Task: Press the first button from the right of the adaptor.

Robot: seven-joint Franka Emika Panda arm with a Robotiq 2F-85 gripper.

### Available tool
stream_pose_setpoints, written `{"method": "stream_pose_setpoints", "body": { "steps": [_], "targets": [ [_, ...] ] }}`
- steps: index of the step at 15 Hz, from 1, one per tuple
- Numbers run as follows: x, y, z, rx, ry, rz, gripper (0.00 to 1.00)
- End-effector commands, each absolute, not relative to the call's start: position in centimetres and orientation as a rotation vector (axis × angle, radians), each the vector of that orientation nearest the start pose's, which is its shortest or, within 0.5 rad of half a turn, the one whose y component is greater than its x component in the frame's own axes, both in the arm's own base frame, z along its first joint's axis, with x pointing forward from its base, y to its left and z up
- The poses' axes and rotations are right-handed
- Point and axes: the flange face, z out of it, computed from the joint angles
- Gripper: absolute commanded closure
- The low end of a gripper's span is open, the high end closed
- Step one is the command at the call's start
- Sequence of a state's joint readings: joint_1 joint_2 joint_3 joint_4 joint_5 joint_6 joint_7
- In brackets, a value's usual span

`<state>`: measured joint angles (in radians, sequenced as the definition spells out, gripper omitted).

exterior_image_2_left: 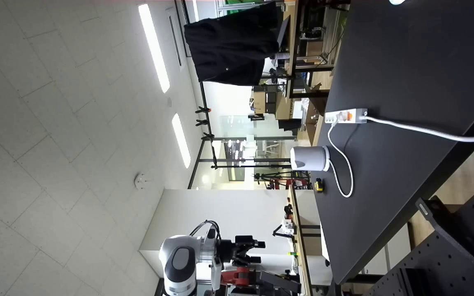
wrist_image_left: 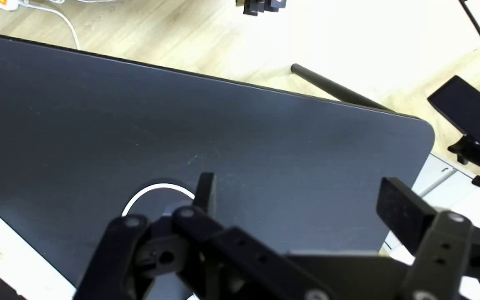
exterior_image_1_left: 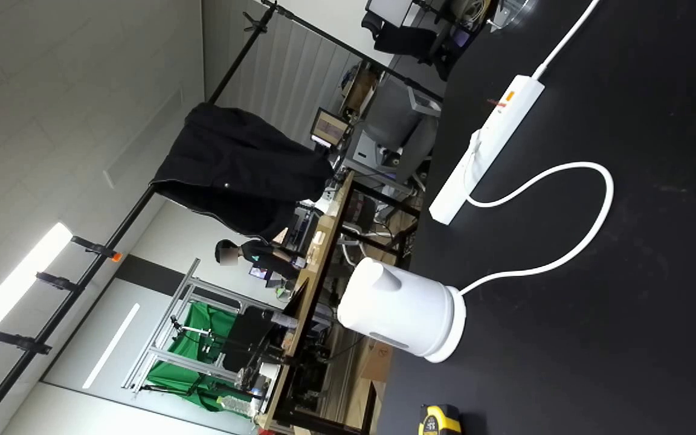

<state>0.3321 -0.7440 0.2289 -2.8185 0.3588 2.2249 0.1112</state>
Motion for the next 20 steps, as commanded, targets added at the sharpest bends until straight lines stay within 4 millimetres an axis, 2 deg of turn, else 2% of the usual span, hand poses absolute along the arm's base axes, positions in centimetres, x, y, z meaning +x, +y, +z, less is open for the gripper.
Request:
{"method": "stream_pose_setpoints", "body": {
  "steps": [1, 6, 14, 20],
  "targets": [
    [28.8, 17.1, 41.3, -2.948, -0.290, -0.167, 0.00],
    [32.8, 14.7, 41.7, -2.997, -0.270, -0.260, 0.00],
    [40.4, 10.8, 40.4, -3.070, -0.212, -0.384, 0.00],
    [43.9, 7.4, 40.9, -3.075, -0.087, -0.416, 0.00]
  ]
}}
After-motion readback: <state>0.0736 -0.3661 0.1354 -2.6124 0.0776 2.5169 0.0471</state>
